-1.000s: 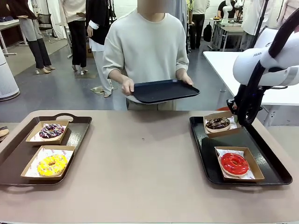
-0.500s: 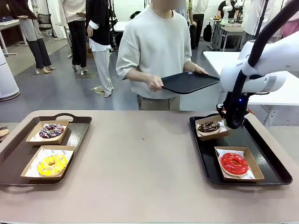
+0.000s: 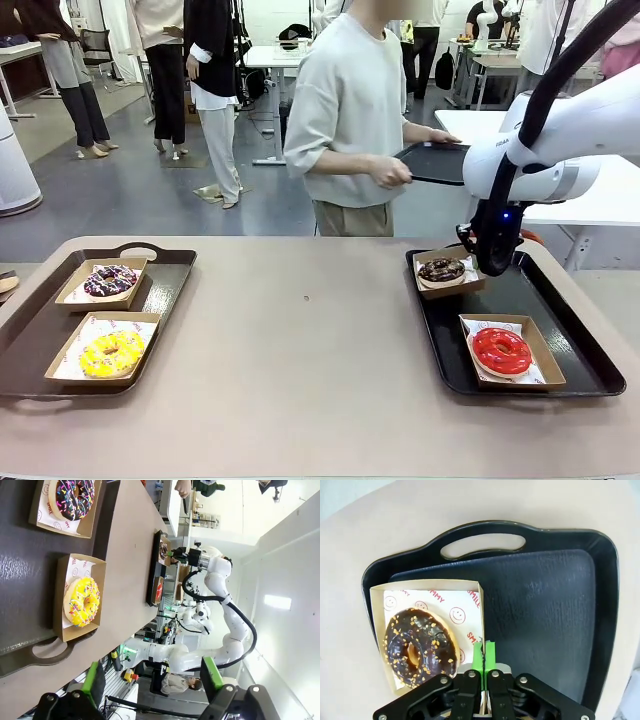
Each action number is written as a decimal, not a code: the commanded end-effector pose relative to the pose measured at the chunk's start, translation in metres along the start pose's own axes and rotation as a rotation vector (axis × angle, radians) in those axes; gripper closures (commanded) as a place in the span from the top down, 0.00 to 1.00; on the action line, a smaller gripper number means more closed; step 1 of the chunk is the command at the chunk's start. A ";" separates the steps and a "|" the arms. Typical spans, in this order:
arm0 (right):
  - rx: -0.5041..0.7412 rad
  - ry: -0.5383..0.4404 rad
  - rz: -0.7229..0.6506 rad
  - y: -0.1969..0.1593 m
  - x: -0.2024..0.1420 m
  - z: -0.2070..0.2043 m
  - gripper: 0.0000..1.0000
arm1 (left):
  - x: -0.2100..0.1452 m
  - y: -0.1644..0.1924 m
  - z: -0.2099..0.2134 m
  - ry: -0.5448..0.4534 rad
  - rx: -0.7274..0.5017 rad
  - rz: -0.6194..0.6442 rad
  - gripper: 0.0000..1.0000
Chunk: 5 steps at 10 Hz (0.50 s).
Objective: Individually package the donuts and arrange them on the tray.
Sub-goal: Place the picked Paper togo box on the Handle tray.
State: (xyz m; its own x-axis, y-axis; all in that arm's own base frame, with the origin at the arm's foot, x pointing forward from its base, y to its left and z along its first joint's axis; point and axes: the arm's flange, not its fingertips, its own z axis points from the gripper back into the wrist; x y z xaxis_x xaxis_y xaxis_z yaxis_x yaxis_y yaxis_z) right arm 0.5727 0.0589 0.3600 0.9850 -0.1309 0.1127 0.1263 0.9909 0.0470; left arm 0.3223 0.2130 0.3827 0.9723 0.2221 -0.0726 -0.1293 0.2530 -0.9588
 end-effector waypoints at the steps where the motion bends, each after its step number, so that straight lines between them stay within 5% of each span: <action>1: -0.027 -0.008 0.029 -0.001 0.005 0.000 0.61 | -0.002 -0.001 0.002 0.000 -0.009 -0.004 1.00; 2: -0.033 -0.006 0.024 -0.001 0.005 0.001 0.61 | -0.002 -0.001 0.002 0.000 -0.009 -0.004 1.00; 3: -0.040 -0.005 0.021 -0.001 0.004 0.002 1.00 | -0.002 -0.001 0.002 0.000 -0.009 -0.004 1.00; 4: -0.040 -0.005 0.016 -0.001 0.004 0.003 0.63 | -0.002 -0.001 0.002 0.000 -0.009 -0.004 1.00; 5: -0.045 -0.004 0.013 -0.001 0.003 0.004 1.00 | -0.002 -0.001 0.002 0.000 -0.009 -0.004 1.00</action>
State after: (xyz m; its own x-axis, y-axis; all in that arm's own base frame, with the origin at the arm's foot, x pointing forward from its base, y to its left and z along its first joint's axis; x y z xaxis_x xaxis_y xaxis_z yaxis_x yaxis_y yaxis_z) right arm 0.5740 0.0567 0.3601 0.9863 -0.1170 0.1161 0.1144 0.9930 0.0288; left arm 0.3223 0.2130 0.3827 0.9723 0.2221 -0.0726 -0.1293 0.2530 -0.9588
